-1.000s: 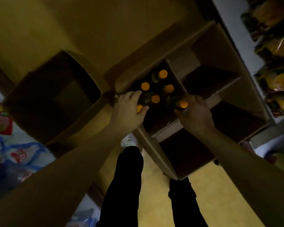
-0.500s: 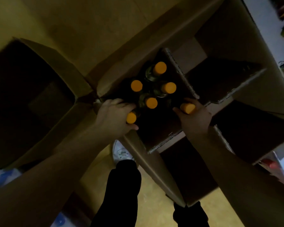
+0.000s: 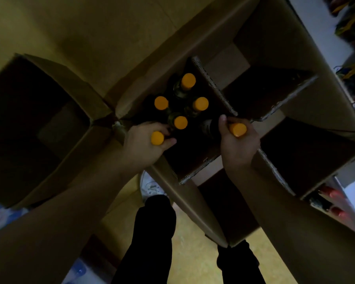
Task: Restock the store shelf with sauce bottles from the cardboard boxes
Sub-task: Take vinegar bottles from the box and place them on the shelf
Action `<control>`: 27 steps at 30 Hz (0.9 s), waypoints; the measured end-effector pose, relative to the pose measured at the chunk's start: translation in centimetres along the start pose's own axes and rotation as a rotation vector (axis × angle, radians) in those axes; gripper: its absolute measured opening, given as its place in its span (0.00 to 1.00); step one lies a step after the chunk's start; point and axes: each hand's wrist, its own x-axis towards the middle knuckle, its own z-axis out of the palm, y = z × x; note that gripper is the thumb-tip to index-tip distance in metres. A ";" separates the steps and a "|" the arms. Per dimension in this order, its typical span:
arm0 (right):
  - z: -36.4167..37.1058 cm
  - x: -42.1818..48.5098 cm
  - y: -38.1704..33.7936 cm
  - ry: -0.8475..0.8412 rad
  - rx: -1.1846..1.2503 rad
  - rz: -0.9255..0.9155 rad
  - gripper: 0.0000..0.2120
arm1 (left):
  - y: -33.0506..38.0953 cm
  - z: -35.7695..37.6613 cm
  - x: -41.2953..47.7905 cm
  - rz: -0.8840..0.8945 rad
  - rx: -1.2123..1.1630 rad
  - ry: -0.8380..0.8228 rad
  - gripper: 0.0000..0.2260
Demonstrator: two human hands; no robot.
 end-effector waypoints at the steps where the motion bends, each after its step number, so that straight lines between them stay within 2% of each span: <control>1: -0.5 -0.3 -0.9 0.001 0.043 0.007 0.05 | 1.1 -0.4 -0.7 -0.059 -0.102 0.009 0.08; 3: -1.9 -0.8 -3.2 0.024 0.114 0.035 0.06 | 3.4 -1.4 -1.8 -0.152 -0.249 0.034 0.04; 9: -8.1 -2.5 -13.7 0.043 0.222 0.036 0.20 | 14.0 -7.3 -5.4 -0.210 -0.362 0.033 0.13; 13: -14.0 -4.4 -23.0 0.068 0.380 0.032 0.13 | 23.3 -12.2 -8.7 -0.160 -0.354 0.091 0.15; 14: -15.7 -5.0 -25.4 0.058 0.398 -0.015 0.13 | 25.8 -13.5 -9.4 -0.149 -0.358 0.123 0.16; 17: -21.2 -7.1 -32.3 0.046 0.422 -0.202 0.21 | 33.7 -17.5 -12.1 -0.118 -0.449 0.228 0.17; 19: -25.3 -8.4 -37.1 0.044 0.460 -0.276 0.21 | 39.6 -20.5 -14.4 -0.072 -0.531 0.300 0.18; 23: -34.2 -11.9 -46.2 -0.049 0.483 -0.431 0.32 | 50.9 -26.2 -20.8 0.095 -0.591 0.415 0.19; 25: -38.7 -14.1 -50.7 -0.119 0.448 -0.535 0.30 | 56.7 -28.9 -24.6 0.210 -0.588 0.435 0.20; 27: -44.0 -17.6 -55.0 -0.169 0.402 -0.628 0.24 | 62.3 -31.2 -28.4 0.334 -0.580 0.449 0.20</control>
